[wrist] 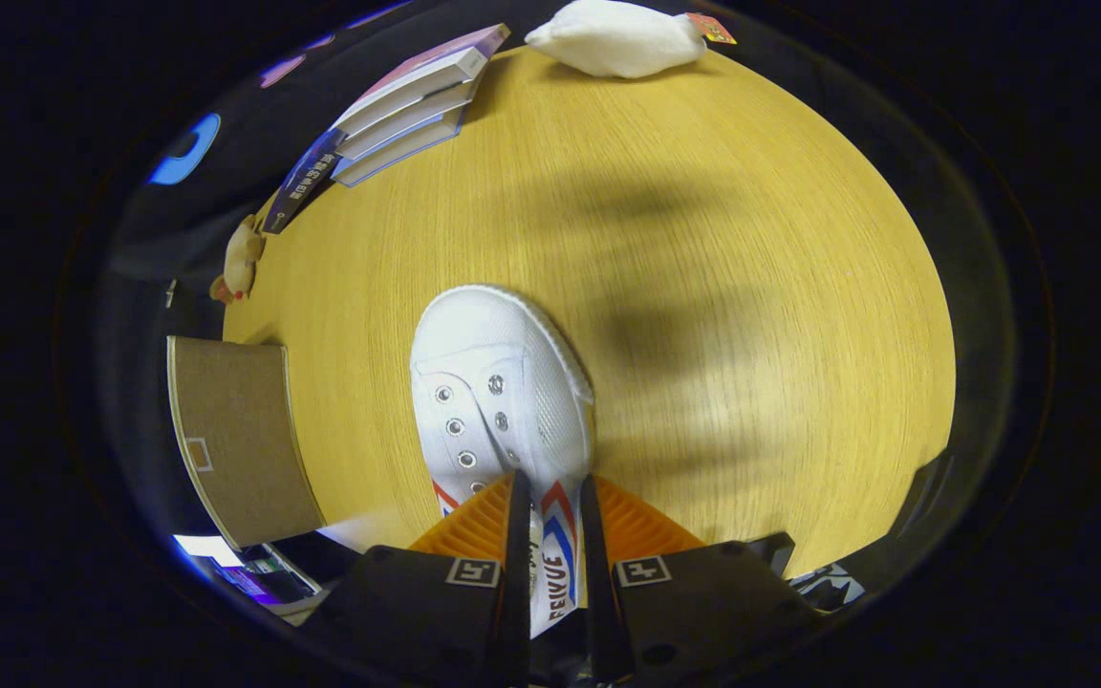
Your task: Open the storage box then place both shoes into the box .Put the left shoe in first, then the right shoe, with the right side of both shoes facing outward in a uniform manner.
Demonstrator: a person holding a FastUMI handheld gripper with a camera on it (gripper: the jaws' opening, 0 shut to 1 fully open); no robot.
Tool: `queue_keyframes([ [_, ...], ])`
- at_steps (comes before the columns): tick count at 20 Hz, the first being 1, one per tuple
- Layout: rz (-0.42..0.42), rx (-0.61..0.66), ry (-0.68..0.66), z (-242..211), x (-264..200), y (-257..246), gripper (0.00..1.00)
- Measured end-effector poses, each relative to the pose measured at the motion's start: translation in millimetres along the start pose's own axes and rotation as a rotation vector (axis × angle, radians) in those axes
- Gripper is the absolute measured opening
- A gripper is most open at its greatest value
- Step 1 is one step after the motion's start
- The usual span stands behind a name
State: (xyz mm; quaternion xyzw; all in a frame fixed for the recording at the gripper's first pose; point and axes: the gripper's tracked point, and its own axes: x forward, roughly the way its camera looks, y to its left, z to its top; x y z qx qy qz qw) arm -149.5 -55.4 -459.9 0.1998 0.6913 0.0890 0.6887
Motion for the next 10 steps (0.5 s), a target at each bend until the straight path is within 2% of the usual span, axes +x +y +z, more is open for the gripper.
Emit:
queue_keyframes([
  [2, 0.000, 0.052, -0.014, -1.8, -2.2, 2.5, 0.15],
  [6, 0.030, 0.101, -0.057, -6.7, -24.3, 23.8, 0.15],
  [10, 0.102, 0.119, -0.111, 0.3, -57.9, 65.7, 0.15],
])
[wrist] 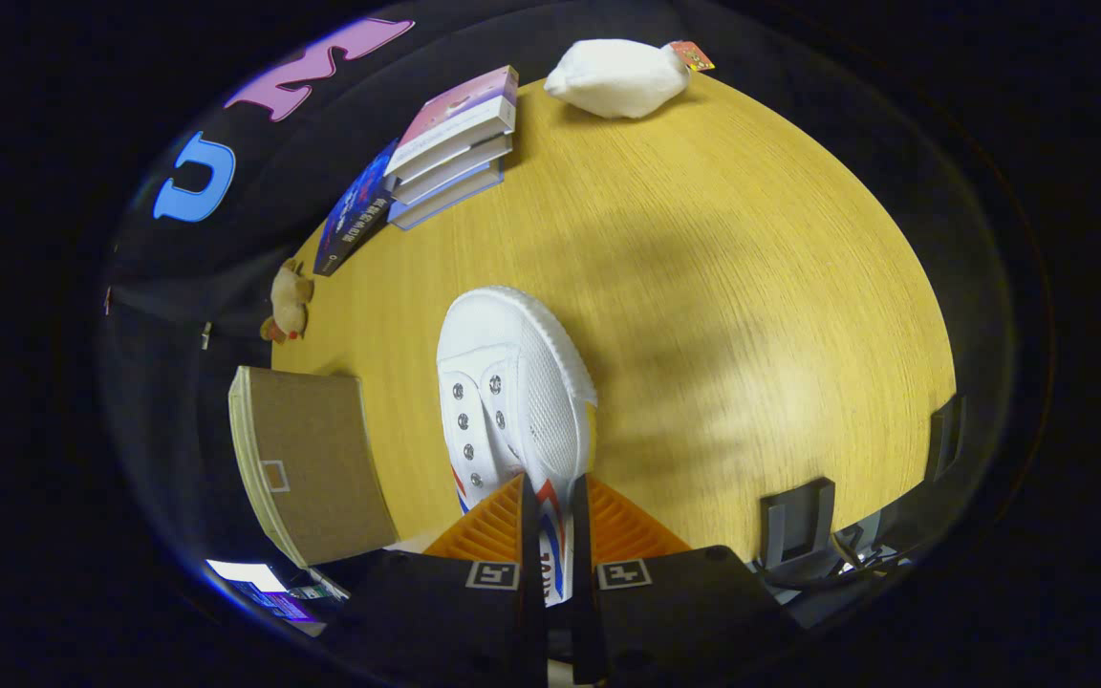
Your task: Open the storage box then place both shoes into the box .Put the left shoe in first, then the right shoe, with the right side of both shoes facing outward in a uniform manner.
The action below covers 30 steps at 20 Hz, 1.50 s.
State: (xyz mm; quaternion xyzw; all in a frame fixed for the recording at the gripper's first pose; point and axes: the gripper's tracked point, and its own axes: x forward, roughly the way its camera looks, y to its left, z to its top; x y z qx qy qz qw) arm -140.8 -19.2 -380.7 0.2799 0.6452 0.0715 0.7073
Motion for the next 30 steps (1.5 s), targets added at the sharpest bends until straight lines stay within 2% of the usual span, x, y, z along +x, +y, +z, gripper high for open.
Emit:
queue_keyframes([
  [8, 0.178, -0.079, -0.051, 5.8, -52.0, 151.1, 0.15],
  [12, 0.259, -0.109, -0.012, -11.9, -56.7, 223.2, 0.15],
  [17, 0.312, -0.119, 0.085, -43.6, -36.0, 290.6, 0.14],
  [24, 0.261, -0.137, 0.184, -76.8, 10.1, 329.3, 0.15],
  [30, 0.156, -0.122, 0.196, -71.3, 34.7, 312.5, 0.14],
])
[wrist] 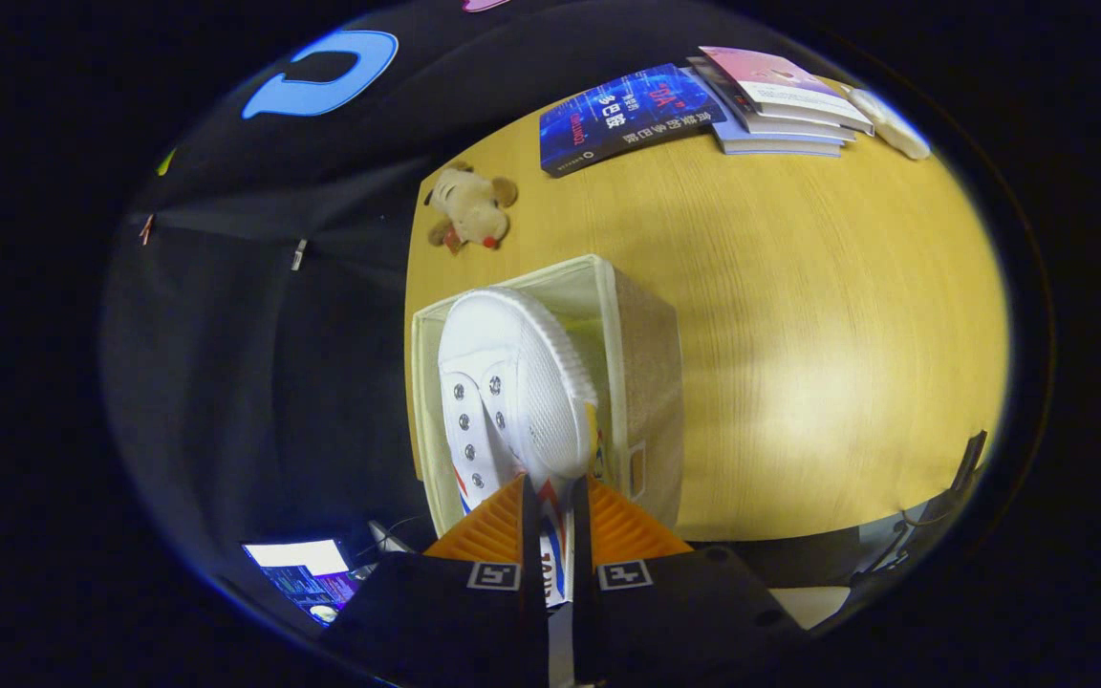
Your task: Open the storage box then place both shoes into the box .Put the left shoe in first, then the right shoe, with the right side of both shoes facing outward in a uniform manner.
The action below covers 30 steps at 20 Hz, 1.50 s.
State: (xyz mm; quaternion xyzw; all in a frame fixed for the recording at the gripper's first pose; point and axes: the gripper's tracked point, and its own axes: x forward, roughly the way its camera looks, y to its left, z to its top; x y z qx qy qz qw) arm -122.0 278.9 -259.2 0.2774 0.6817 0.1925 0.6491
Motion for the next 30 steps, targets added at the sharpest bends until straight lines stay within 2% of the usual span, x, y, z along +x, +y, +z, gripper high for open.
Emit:
queue_keyframes([
  [2, 0.006, 0.002, 0.022, -3.1, 3.3, 0.9, 0.18],
  [4, 0.071, 0.027, 0.031, -3.3, 5.5, 17.0, 0.30],
  [5, 0.096, 0.038, 0.024, -0.8, 11.4, 22.1, 0.25],
  [9, 0.111, 0.046, -0.016, 12.5, -5.5, 17.3, 0.83],
  [10, 0.105, 0.041, -0.026, 15.0, -8.4, 14.9, 0.91],
  [12, 0.101, 0.023, -0.051, 17.9, -10.6, 10.1, 0.98],
  [19, 0.111, -0.031, -0.118, 12.3, -22.6, 10.1, 0.98],
  [21, 0.134, -0.057, -0.194, 22.0, -32.6, 15.9, 0.98],
  [26, 0.096, -0.137, -0.439, 63.5, -76.0, 5.5, 0.98],
  [30, 0.000, -0.168, -0.647, 99.5, -118.2, -24.0, 0.97],
])
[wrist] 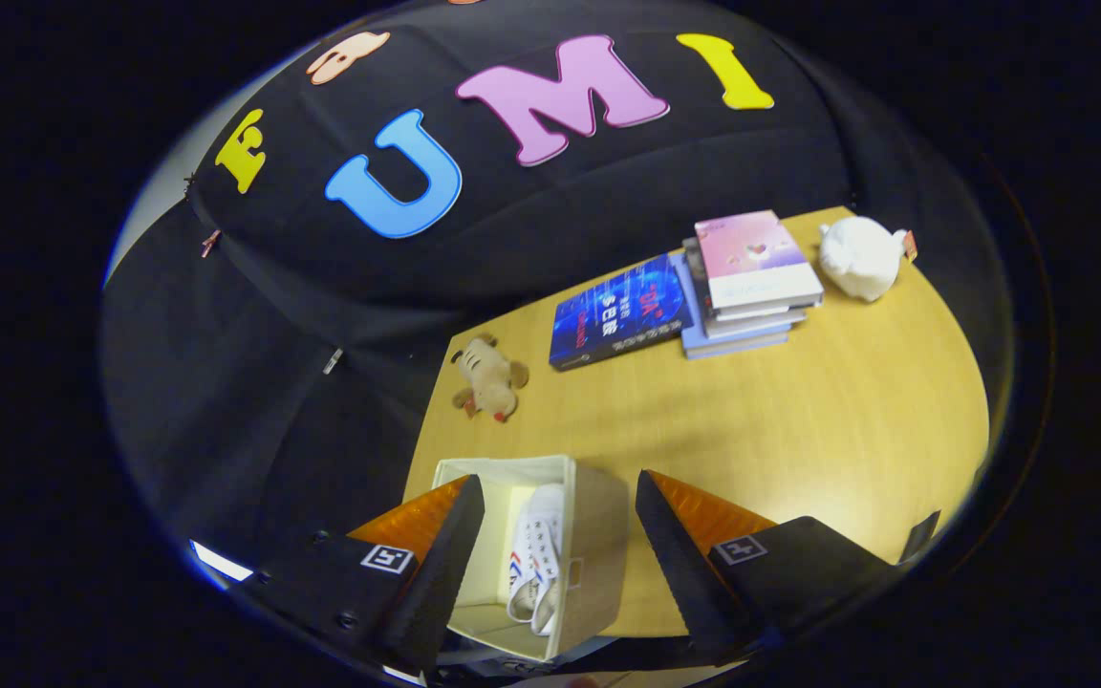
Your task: Open the storage box then place both shoes into the box .Put the left shoe in first, then the right shoe, with the right side of both shoes facing outward in a uniform manner.
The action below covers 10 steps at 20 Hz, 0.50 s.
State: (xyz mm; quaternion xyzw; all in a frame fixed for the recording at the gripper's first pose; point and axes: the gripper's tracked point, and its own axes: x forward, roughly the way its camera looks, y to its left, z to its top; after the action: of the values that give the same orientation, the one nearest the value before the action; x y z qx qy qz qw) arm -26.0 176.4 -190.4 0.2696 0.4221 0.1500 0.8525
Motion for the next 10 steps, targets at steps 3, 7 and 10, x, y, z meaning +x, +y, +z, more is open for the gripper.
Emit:
queue_keyframes([
  [3, -0.091, -0.073, -0.125, 31.4, -20.2, -29.0, 0.98],
  [7, -0.196, -0.183, -0.309, 73.0, -55.8, -62.9, 0.97],
  [10, -0.258, -0.291, -0.442, 98.8, -88.0, -74.0, 0.97],
])
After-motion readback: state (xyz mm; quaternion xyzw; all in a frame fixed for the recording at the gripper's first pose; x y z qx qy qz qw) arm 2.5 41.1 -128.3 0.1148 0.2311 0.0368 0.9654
